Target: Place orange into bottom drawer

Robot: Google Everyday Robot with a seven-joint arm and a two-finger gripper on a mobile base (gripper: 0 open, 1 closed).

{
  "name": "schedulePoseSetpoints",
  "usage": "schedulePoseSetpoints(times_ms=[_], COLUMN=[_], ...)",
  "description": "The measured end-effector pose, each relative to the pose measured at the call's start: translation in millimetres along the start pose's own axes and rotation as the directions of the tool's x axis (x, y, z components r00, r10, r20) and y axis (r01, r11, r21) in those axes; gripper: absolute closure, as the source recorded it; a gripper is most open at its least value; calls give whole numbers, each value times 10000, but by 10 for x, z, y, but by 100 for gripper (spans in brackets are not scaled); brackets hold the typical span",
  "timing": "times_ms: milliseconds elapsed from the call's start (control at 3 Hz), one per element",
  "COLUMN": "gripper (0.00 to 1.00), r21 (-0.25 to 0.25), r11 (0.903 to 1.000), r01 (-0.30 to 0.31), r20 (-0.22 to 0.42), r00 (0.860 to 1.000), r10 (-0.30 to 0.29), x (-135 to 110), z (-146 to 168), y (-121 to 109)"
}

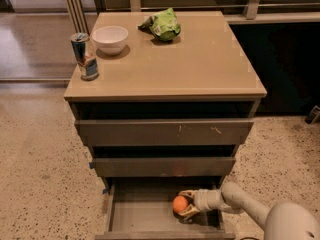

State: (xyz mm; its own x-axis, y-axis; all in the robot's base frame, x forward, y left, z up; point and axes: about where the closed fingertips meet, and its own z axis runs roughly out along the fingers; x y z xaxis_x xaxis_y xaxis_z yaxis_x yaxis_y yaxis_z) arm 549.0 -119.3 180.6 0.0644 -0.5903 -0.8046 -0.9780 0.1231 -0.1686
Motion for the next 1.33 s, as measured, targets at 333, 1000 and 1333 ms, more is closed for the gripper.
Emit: schedulePoseSetpoints(times_ms=[333,1000,1333], gripper=[100,72,49], r21=[-106,-248,-249], r11=[9999,9994,9994], r01=[-83,-237,-238], r20=[56,72,72], r00=[9999,9997,9997], r10=[83,239,239], x=[103,228,228], z=[120,243,244], y=[10,16,16])
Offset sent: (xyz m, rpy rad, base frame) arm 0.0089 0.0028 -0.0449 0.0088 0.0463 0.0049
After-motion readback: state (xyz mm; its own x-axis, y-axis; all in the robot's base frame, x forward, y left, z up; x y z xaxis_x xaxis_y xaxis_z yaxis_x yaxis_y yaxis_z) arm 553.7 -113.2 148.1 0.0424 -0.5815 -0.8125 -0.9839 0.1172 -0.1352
